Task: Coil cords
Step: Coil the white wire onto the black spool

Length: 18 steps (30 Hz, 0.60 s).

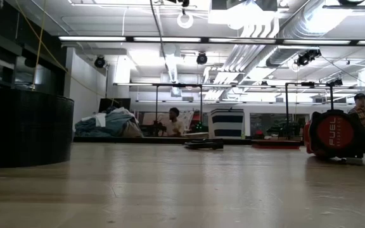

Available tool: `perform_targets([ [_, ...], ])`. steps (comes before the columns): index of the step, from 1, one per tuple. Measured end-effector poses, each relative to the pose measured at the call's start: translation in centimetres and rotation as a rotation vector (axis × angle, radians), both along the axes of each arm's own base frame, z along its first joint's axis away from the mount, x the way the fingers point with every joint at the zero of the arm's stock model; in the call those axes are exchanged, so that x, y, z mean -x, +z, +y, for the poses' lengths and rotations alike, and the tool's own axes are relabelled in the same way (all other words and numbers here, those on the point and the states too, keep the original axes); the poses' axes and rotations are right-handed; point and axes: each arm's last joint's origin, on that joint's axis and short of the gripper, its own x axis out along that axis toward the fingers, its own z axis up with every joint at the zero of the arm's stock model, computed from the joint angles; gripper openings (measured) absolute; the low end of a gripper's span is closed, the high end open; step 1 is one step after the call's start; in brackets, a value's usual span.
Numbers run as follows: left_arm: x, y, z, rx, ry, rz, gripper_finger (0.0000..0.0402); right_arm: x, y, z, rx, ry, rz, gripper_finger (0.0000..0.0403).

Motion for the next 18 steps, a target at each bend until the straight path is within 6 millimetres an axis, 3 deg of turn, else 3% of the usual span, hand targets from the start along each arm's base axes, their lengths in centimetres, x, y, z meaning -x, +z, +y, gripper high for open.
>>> perform_targets([
  [11,0.4,-0.1,1.6,-0.331,0.164,0.127,0.0003,1.9,1.1,0.6,-0.031,0.009,0.083,0.0000],
  [18,-0.9,0.2,2.1,-0.436,0.215,0.131,0.0003,2.0,0.9,1.1,-0.091,0.022,0.111,0.0000],
])
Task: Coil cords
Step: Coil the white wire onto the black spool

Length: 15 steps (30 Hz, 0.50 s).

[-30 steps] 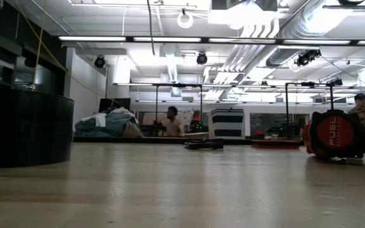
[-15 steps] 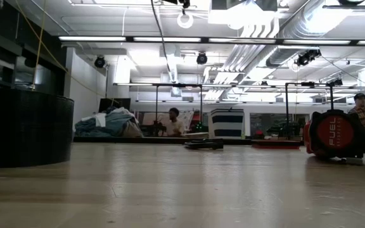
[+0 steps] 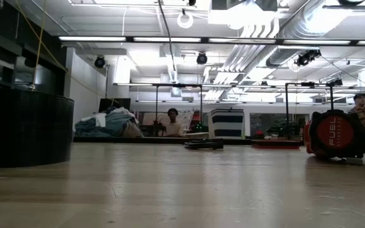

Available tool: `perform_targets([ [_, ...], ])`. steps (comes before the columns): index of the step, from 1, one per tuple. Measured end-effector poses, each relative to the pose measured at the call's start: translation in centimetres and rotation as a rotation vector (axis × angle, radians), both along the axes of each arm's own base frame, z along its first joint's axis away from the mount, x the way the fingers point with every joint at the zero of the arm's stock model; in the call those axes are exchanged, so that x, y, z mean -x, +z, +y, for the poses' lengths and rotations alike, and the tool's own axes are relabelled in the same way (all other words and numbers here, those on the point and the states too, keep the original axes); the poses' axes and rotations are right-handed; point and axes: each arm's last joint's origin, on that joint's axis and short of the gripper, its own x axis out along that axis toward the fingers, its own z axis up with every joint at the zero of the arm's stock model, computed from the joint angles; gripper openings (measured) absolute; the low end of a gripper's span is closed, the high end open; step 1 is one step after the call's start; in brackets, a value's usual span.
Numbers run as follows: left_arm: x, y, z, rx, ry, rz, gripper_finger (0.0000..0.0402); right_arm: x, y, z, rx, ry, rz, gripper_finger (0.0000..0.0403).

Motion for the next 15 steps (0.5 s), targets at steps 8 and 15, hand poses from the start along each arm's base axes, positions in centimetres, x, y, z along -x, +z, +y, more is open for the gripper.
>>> perform_targets([
  [8,-1.8,0.0,0.5,-0.080,-0.006,0.004,0.0003,-0.4,-0.3,1.2,-0.040,0.054,0.014,0.0000],
  [15,-2.2,0.4,0.2,-0.103,-0.135,-0.038,0.0003,-1.5,-1.1,2.3,-0.082,0.125,0.001,0.0000],
])
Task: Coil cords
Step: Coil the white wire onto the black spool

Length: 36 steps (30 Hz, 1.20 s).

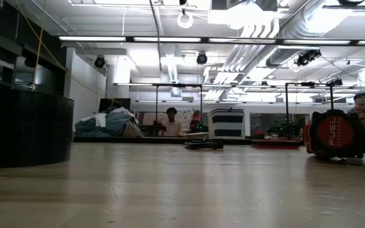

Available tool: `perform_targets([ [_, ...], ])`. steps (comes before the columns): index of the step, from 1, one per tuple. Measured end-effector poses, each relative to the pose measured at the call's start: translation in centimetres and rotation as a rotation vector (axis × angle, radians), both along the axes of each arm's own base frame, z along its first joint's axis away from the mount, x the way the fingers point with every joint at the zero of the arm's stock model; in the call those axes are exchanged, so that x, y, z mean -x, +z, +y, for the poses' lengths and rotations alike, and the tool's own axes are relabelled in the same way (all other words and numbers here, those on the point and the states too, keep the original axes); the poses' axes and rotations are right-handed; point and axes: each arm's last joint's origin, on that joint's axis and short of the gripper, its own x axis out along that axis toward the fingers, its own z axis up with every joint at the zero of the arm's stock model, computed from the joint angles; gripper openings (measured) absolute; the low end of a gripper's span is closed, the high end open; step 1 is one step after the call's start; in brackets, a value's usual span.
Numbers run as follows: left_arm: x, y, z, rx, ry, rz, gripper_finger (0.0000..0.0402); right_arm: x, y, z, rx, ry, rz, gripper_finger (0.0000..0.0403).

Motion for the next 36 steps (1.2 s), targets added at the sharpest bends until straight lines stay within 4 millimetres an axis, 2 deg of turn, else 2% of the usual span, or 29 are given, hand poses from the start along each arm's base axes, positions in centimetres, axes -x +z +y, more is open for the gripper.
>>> perform_targets([
  [7,-0.3,0.1,-0.4,-0.027,-0.159,-0.031,0.0003,-0.4,-0.2,1.1,-0.036,0.035,0.002,0.0000],
  [11,-0.2,0.7,-0.5,-0.048,-0.184,-0.087,0.0003,-0.4,0.0,1.7,-0.061,0.047,-0.008,0.0002],
  [20,0.2,1.9,-0.7,-0.044,-0.232,-0.203,0.0005,-0.6,-0.6,2.0,-0.066,0.042,0.028,0.0069],
  [29,0.7,2.2,-0.9,-0.055,-0.235,-0.226,0.0005,-0.5,-0.6,1.9,-0.066,0.040,0.027,0.0075],
  [31,1.1,2.1,-1.0,-0.049,-0.235,-0.210,0.0005,-0.5,-0.6,1.9,-0.066,0.037,0.037,0.0075],
  [36,3.4,2.1,-1.6,-0.034,-0.202,-0.170,0.0005,-0.5,-0.7,1.8,-0.085,0.029,0.042,0.0075],
])
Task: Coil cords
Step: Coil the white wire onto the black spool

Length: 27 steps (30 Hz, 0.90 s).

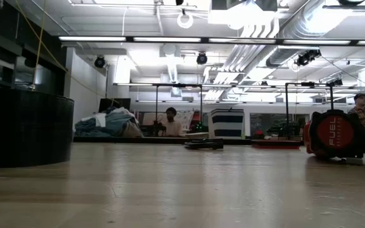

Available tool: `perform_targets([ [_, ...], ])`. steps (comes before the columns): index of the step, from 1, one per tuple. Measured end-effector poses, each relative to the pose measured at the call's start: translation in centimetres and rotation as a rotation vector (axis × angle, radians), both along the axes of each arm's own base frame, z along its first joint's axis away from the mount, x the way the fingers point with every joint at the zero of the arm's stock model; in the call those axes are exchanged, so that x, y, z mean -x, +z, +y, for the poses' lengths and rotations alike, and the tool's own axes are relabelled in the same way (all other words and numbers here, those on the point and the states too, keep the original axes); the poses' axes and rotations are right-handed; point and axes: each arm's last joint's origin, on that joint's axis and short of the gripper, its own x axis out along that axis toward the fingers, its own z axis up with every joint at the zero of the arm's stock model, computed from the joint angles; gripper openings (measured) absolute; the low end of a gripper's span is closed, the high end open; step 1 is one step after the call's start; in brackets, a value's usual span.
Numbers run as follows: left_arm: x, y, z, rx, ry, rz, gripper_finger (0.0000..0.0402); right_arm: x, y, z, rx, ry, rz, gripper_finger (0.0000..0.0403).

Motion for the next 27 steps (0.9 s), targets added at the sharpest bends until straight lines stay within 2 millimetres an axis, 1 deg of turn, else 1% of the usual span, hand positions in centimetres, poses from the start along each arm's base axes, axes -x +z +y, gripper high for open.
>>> perform_targets([
  [2,0.7,0.0,-0.1,0.002,0.028,0.002,0.0005,0.0,0.0,-0.1,-0.013,-0.016,0.000,0.0075],
  [7,1.5,0.4,-0.3,-0.017,0.051,-0.024,0.0005,0.0,0.0,-0.1,-0.019,-0.045,-0.001,0.0075],
  [15,1.3,0.2,-0.2,-0.014,0.051,-0.013,0.0005,-0.1,0.1,-0.3,-0.020,-0.099,-0.019,0.0075],
  [27,2.1,0.5,-0.4,-0.023,0.068,-0.030,0.0005,-0.2,0.0,-0.6,0.011,-0.103,-0.014,0.0075],
])
